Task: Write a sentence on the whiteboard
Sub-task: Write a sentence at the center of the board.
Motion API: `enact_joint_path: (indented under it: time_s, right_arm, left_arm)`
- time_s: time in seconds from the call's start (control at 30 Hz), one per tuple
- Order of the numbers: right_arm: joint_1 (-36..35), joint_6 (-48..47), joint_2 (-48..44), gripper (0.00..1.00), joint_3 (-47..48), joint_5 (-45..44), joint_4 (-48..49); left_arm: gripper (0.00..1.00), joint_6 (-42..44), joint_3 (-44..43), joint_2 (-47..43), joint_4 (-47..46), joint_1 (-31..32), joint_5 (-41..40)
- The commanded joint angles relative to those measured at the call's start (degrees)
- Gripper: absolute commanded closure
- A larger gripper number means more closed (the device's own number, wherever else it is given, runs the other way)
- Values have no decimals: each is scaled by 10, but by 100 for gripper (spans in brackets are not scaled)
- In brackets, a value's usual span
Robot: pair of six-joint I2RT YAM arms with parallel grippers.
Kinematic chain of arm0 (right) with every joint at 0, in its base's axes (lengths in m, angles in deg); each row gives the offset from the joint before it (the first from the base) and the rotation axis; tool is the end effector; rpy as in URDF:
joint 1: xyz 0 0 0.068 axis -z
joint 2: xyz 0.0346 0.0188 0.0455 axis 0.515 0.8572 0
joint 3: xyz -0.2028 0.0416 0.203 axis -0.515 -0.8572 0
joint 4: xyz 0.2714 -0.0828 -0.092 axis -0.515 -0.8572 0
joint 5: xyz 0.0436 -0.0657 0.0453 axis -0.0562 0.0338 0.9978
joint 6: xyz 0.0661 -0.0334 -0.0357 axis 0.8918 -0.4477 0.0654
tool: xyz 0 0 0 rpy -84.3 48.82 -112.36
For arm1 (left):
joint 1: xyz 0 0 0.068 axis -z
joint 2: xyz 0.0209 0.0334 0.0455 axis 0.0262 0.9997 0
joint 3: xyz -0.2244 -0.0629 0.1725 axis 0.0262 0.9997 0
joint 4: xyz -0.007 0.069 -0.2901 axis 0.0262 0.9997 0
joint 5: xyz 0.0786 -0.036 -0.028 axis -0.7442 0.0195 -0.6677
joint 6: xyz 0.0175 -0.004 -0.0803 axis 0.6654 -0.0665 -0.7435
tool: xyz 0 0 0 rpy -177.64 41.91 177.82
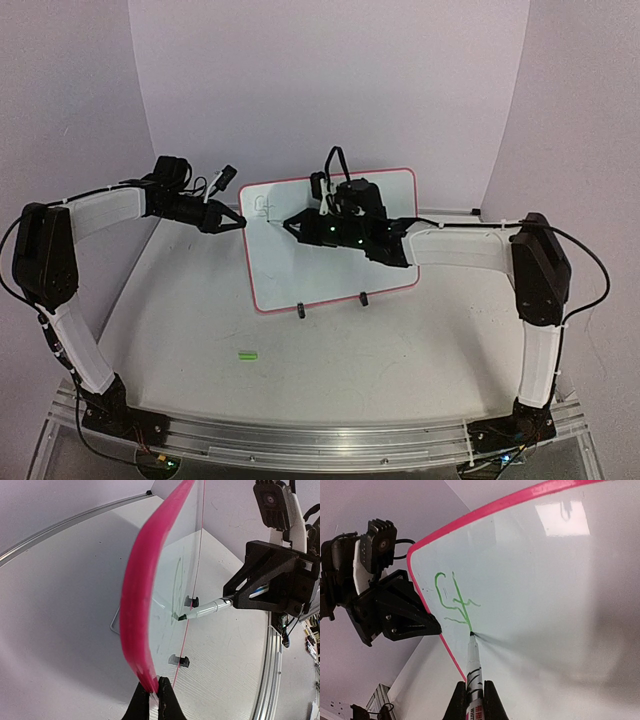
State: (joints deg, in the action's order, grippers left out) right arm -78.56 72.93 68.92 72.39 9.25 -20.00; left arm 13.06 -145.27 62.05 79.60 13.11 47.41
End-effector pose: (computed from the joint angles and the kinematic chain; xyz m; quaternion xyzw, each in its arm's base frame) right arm 0.3651 0.4244 0.2619 -0.1770 0.7590 0.4682 0.4164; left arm 0.4123 -0.1643 0.2641 0.3625 0.7699 -0.3945 0.3466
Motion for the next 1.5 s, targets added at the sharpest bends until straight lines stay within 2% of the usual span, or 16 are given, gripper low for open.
enact_joint_path:
  time_s: [0.0,0.2,0.5,1.47]
  right_arm:
    - [8,4,-27,100,-18,-43,-6]
    - [8,-6,-48,100,-15,-52,-5]
    - [8,-14,-65,100,-5,-21,18]
    - [8,-13,-14,100,55,-38,4]
  left_arm:
    - [100,40,4,-5,21,6,-38]
    - [100,40,4,-7,21,6,-39]
    - [100,39,4,-8,21,6,-40]
    - [100,40,4,-6,22,6,-40]
